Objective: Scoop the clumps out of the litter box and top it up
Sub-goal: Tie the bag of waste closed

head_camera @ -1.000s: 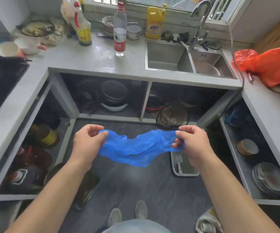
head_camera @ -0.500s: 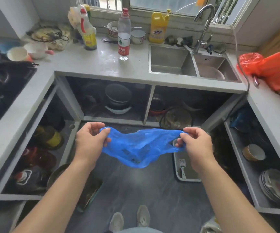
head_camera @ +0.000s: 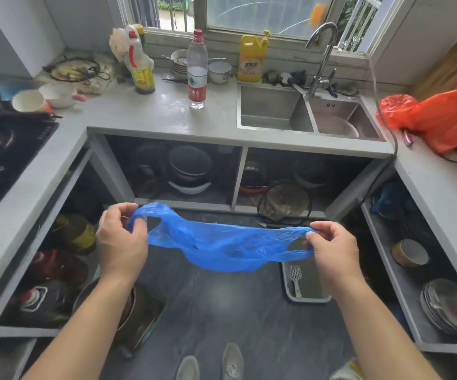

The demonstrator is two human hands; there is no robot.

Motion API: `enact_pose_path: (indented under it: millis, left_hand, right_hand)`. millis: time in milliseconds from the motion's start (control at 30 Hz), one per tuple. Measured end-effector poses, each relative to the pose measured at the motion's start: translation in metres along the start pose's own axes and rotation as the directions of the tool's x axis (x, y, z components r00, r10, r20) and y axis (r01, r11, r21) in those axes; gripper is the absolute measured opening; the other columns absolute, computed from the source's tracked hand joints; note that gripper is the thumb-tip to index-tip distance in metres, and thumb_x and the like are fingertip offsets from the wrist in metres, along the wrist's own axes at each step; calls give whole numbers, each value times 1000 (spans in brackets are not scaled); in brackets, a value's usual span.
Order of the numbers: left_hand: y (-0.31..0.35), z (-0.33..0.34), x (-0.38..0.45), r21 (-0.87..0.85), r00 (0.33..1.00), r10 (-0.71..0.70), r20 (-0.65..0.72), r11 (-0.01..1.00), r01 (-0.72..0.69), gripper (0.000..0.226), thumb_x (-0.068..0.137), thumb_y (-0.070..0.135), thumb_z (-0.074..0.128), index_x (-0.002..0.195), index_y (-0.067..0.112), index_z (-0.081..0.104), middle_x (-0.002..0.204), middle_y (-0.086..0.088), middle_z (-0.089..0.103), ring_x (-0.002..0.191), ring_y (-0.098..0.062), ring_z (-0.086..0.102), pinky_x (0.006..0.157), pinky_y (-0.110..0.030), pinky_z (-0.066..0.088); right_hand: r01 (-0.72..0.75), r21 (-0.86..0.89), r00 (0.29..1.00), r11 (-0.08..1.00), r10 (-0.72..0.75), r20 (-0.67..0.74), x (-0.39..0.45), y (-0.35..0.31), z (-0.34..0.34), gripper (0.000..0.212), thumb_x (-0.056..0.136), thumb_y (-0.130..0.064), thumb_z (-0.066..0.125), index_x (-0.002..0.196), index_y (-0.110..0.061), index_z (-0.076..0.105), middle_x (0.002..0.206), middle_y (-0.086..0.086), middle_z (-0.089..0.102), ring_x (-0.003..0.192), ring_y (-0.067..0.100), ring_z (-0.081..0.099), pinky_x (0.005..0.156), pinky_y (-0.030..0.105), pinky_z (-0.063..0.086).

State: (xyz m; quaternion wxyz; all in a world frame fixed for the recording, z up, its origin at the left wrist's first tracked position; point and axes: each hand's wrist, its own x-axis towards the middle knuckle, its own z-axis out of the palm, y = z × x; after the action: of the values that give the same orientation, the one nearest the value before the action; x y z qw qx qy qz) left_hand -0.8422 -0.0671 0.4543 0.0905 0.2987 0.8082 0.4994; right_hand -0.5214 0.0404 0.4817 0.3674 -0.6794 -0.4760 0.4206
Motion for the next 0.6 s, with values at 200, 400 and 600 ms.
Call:
enact_pose_path:
  millis: [200,400,600]
  left_hand:
    - [57,18,-8,-464,922,-73,381,847,259,13,91,11,50,86,1,58,103,0,78,92,-22,65,85,-38,50]
    - [117,55,-28,-479,692,69,719,770,421,13,87,16,53,75,10,49,63,-10,42,51,-27,42,62,-40,53]
    - [143,88,-52,-324,498,146,855,900,293,38,77,16,66,115,21,66,91,-1,67,73,-14,59,74,-35,48]
  right_hand:
    - [57,54,987,997,-64,150,-10,-27,2,7,89,-8,66,91,-14,70,80,6,71,69,13,68,61,36,62]
    - [160,139,929,977,-197,315,-17,-62,6,5,89,-11,69,93,-14,71,78,0,71,67,6,63,59,17,50]
    - [150,221,867,964,-235,438,-9,-70,-23,12,89,-8,69,98,-16,70,82,3,73,71,11,66,59,26,50]
